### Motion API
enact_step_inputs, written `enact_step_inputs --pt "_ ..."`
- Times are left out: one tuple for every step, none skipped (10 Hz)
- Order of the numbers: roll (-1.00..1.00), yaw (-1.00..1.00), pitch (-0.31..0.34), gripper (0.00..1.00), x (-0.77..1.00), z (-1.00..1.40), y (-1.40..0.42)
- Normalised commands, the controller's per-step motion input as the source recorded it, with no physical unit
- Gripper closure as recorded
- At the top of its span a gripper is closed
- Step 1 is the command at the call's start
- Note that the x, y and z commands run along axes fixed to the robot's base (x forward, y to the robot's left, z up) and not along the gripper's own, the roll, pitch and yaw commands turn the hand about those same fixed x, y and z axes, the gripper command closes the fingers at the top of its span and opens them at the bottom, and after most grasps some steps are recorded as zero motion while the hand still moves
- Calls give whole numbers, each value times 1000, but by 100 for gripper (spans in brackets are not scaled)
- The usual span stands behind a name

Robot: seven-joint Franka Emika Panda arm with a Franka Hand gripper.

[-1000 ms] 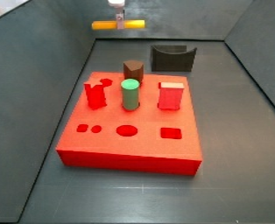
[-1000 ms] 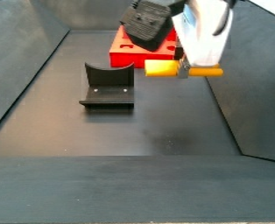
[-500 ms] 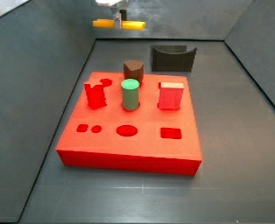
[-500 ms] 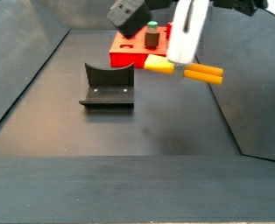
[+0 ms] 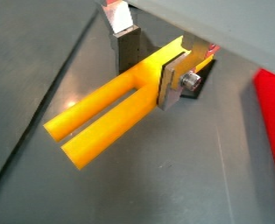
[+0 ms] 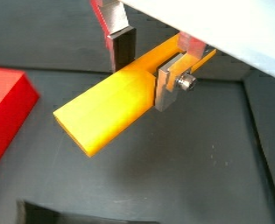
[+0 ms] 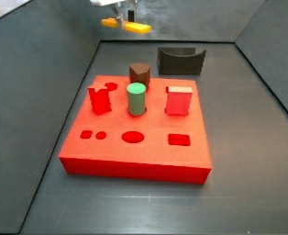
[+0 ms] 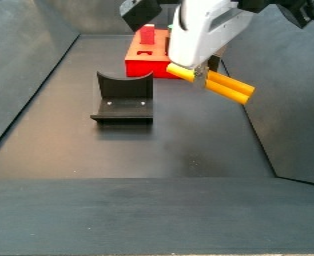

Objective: Pick up the square-circle object. Move up. Rotate the square-circle object. Place the square-circle object on the fixture. Regrasp the square-circle object. Move to above the board. Insert the square-circle object.
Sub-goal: Rotate the square-circle object.

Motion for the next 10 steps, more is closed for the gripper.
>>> enact_step_inputs --pt "-10 -1000 -12 100 28 -10 19" --pt "-11 -1000 -13 100 28 -10 19" --pt "-12 -1000 -15 100 28 -10 20" --pt "-13 -1000 -16 100 28 -10 19" --pt "-14 -1000 -18 100 28 -10 20" --pt "-17 -1000 -21 100 28 -10 20" --pt "-19 -1000 -23 100 28 -10 20" --pt "-23 -1000 -28 100 28 -10 20" --pt "-25 -1000 -31 100 27 -10 20" --pt "-33 -1000 -41 100 27 -11 20"
